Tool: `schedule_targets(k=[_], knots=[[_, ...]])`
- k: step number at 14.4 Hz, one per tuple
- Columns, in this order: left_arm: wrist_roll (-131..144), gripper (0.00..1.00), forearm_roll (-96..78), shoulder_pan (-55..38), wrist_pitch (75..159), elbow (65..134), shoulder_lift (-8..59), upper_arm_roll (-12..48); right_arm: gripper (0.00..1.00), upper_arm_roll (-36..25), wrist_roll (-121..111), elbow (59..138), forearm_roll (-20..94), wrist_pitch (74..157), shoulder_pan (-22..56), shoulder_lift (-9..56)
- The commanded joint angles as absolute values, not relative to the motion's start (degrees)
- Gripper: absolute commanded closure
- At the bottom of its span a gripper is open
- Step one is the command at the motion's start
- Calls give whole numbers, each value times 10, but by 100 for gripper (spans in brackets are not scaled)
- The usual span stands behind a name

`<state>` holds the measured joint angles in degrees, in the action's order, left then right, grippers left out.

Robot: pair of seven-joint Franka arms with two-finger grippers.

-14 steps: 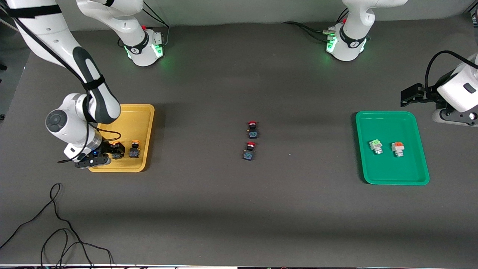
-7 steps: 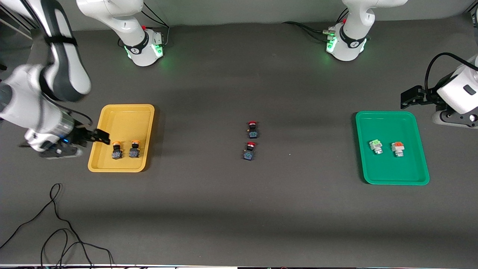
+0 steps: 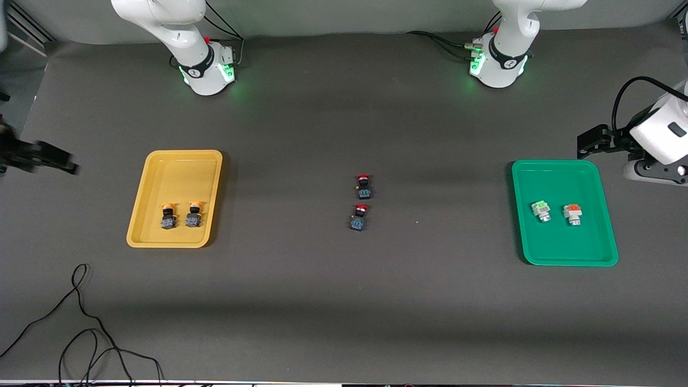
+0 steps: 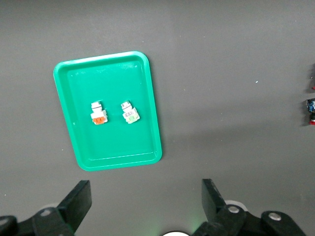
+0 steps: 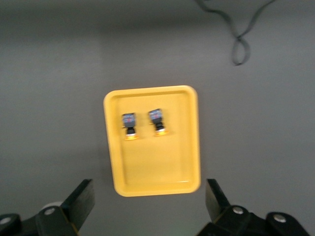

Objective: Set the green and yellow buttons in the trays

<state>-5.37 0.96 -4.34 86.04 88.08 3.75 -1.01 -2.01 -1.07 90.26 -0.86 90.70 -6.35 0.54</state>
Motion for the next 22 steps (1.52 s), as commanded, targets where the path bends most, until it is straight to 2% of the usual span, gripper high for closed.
schedule_targets(k=[1,3,4,11,22], knots=[[-61,0,11,-52,866,882,35,-18,0,-16,-11,876,-25,870,-85,-1],[-61,0,11,-54,867,882,35,-18,0,-16,-10,879,-19,812,-86,-3],[-61,0,11,-53,869,882,35,-18,0,-10,-12,879,-17,810,-85,-3],[-61,0,11,-53,872,882,35,-18,0,-4,-18,866,-13,838,-86,4],[-61,0,11,-52,878,882,35,-18,0,-5,-11,853,-12,837,-85,10]])
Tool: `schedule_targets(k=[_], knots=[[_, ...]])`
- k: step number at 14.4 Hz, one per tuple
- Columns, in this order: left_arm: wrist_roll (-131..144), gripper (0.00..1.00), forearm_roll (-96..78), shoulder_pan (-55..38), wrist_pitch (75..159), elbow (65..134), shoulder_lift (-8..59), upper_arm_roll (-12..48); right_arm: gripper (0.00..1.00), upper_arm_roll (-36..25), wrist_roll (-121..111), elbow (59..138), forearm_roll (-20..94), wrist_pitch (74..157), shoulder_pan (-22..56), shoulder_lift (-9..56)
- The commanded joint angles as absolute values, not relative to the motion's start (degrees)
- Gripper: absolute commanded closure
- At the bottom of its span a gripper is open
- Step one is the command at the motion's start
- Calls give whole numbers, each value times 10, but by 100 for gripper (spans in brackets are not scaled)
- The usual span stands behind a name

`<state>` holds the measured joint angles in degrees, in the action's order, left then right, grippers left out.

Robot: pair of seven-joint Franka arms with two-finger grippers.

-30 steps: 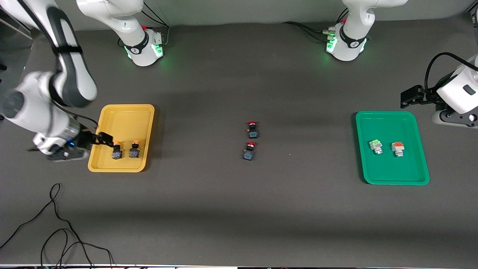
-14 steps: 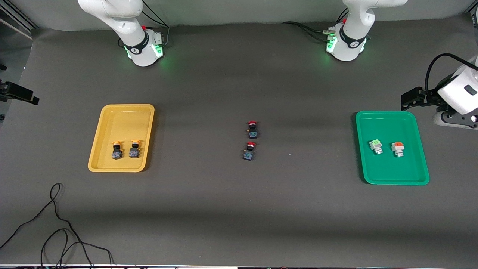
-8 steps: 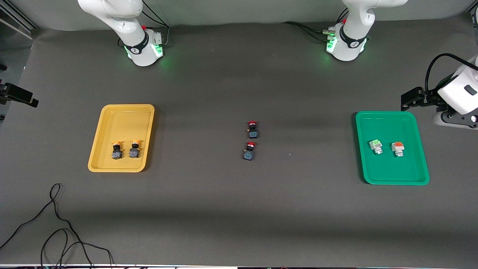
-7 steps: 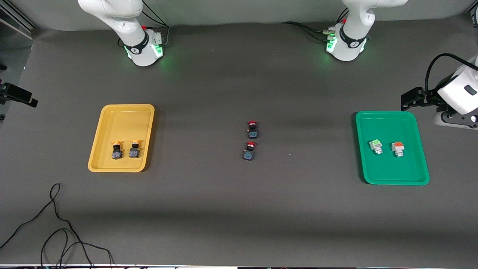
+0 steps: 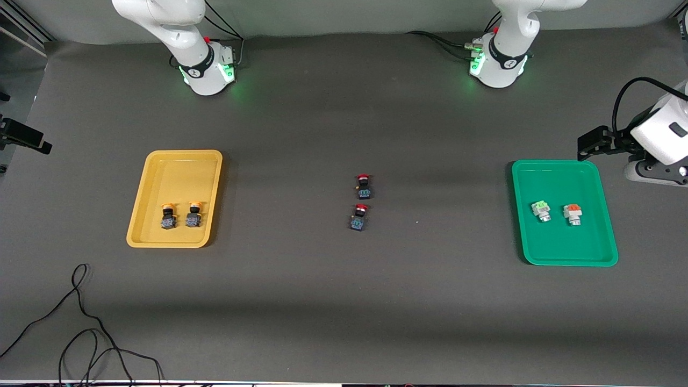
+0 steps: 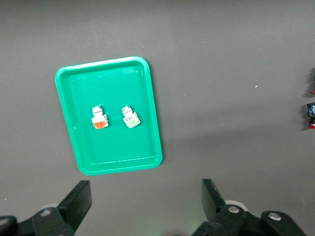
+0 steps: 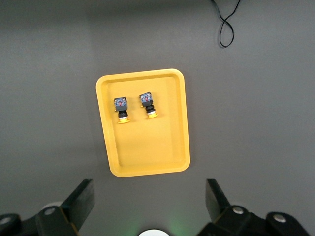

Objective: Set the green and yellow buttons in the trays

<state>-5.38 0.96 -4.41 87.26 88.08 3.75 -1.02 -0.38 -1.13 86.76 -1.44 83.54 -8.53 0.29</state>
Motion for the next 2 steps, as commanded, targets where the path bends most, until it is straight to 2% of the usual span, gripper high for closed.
schedule_targets(k=[1,2], knots=[[-61,0,11,-53,877,882,35,-18,0,-5,-14,851,-12,837,-85,10],[-61,0,11,-52,877,882,35,-18,0,-4,-15,850,-11,837,-85,11]])
